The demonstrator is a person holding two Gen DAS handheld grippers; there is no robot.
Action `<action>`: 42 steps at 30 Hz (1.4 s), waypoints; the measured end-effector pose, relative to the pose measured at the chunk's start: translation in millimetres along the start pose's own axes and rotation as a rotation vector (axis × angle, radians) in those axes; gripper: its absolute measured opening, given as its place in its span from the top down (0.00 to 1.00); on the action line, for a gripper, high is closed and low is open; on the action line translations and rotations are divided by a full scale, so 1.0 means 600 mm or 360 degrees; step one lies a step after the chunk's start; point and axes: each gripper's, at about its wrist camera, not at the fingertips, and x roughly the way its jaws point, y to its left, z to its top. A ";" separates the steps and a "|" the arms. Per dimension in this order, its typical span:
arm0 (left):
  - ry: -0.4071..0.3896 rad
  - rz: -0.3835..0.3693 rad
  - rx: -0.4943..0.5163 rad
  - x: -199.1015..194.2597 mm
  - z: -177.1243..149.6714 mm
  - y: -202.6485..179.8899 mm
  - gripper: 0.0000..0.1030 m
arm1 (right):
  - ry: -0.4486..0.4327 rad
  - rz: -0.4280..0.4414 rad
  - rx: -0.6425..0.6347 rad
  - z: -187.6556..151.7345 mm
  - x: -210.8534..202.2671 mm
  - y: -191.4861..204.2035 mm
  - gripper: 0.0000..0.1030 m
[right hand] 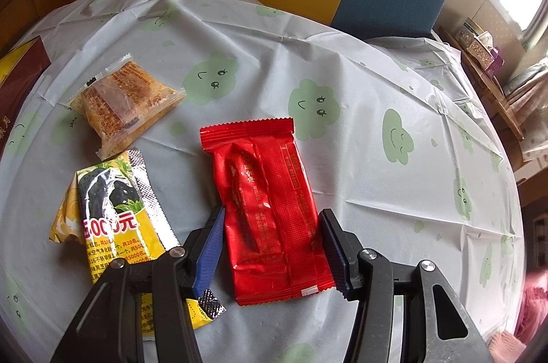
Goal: Organize snacks
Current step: 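Open the left tool to drop the purple packet into the tray while the right tool grasps the red pack, then lift the flat red pack with the right tool and carry it over the tray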
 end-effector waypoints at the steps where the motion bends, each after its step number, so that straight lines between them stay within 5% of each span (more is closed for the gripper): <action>1: -0.0007 0.0005 0.0010 -0.004 -0.003 -0.003 0.54 | 0.0001 -0.0001 0.0001 0.000 0.000 0.000 0.47; 21: -0.0072 -0.0017 0.0023 -0.044 -0.041 -0.012 0.54 | 0.0028 0.0083 0.0250 0.004 -0.003 -0.038 0.51; 31: -0.0062 -0.0038 -0.0026 -0.040 -0.051 0.013 0.54 | -0.0104 0.0232 0.0283 0.014 -0.079 -0.015 0.52; 42: -0.0079 -0.0002 -0.0102 -0.042 -0.052 0.046 0.54 | -0.0210 0.0575 0.0016 0.030 -0.168 0.146 0.52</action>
